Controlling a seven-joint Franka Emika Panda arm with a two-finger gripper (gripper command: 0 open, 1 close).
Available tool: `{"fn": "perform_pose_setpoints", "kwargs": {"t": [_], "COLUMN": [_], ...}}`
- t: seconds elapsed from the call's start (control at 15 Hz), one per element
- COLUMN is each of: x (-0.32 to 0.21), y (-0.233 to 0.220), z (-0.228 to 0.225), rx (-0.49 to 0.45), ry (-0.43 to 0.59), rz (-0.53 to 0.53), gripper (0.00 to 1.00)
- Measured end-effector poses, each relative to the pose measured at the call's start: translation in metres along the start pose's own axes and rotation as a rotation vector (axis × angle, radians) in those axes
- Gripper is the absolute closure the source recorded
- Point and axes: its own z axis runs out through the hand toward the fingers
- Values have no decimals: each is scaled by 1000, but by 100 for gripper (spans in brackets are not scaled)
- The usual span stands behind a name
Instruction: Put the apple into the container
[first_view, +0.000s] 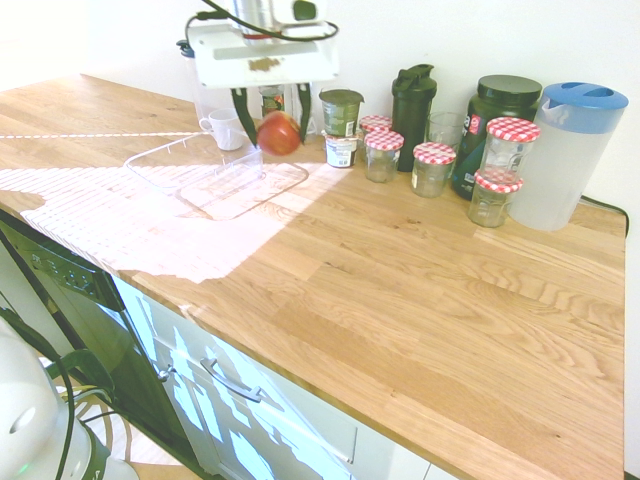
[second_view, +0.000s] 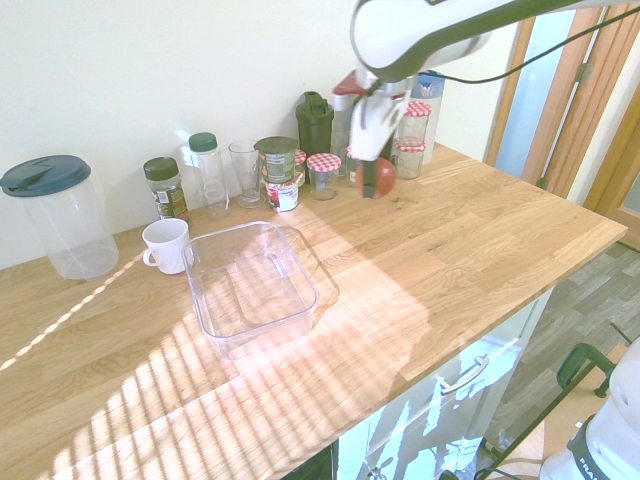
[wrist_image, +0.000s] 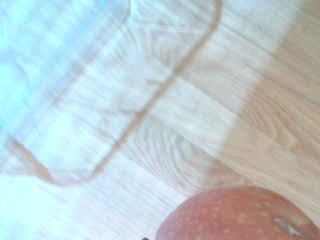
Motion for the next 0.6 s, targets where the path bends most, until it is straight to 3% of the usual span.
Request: {"fn": "perform_pose_setpoints", "kwargs": {"t": [0.33, 0.6], "x": [-43, -66], "y": [-138, -224], "z": [19, 53], "rx": [-19, 25], "ry": [-28, 10], "rz": [223, 302], "gripper": [100, 100]}}
